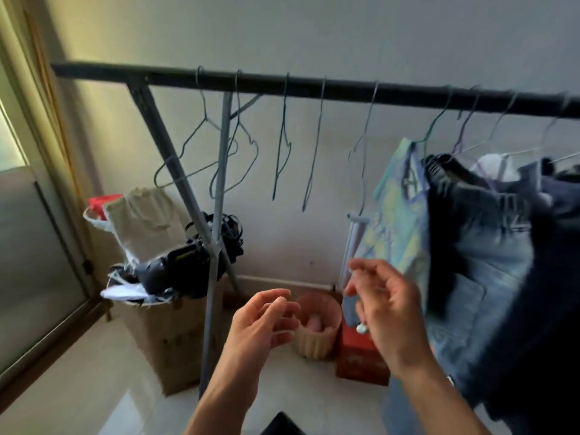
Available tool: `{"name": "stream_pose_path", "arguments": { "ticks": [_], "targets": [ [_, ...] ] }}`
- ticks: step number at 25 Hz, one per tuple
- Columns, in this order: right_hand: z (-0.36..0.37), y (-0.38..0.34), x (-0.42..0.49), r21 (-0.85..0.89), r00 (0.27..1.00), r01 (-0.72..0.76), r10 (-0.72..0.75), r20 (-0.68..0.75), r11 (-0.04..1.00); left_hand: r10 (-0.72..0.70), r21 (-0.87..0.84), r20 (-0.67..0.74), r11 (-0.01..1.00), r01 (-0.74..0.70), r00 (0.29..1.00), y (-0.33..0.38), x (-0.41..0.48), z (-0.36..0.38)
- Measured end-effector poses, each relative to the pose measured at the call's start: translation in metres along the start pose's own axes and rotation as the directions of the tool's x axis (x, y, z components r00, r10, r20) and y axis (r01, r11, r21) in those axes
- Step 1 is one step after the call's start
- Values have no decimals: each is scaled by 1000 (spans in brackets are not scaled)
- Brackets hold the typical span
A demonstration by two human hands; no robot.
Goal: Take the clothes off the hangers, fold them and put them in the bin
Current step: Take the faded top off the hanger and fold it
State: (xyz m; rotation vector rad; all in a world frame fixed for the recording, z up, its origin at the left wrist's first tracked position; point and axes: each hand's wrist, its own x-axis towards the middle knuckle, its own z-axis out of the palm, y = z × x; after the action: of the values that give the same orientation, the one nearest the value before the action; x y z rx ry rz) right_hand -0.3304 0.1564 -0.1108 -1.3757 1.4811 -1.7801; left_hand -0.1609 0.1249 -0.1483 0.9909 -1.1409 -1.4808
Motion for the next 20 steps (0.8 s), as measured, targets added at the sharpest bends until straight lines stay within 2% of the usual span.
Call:
{"name": "stream_pose_path", "arguments": {
  "ticks": [2, 4, 6, 9, 13, 16, 20],
  "targets": [
    [-24, -31, 30, -79, 978, 158, -167, -121, 984, 40, 22, 33, 999, -40, 999, 15, -3, 11],
    [-48, -49, 75, -284, 930, 234, -300, -214, 930, 66, 52, 68, 996, -69, 996, 27, -5, 22],
    [-72, -51, 122, -527, 905, 185, -353, -238, 829, 76, 78, 105, 993, -85, 992, 34, -5, 34],
    [-84, -43, 169, -712, 946, 79, -278, -167, 697, 74, 88, 141, 992, -87, 987, 38, -6, 46],
    [-84, -35, 189, -719, 978, 53, -181, -102, 693, 65, 93, 144, 993, -78, 987, 39, -8, 60],
    [-86, -26, 203, -706, 991, -47, -56, -122, 707, 68, 95, 139, 992, -81, 988, 38, -7, 69],
    [-85, -23, 203, -507, 990, -33, -41, -134, 861, 81, 115, 150, 988, -99, 985, 40, -7, 82]
  ]
}}
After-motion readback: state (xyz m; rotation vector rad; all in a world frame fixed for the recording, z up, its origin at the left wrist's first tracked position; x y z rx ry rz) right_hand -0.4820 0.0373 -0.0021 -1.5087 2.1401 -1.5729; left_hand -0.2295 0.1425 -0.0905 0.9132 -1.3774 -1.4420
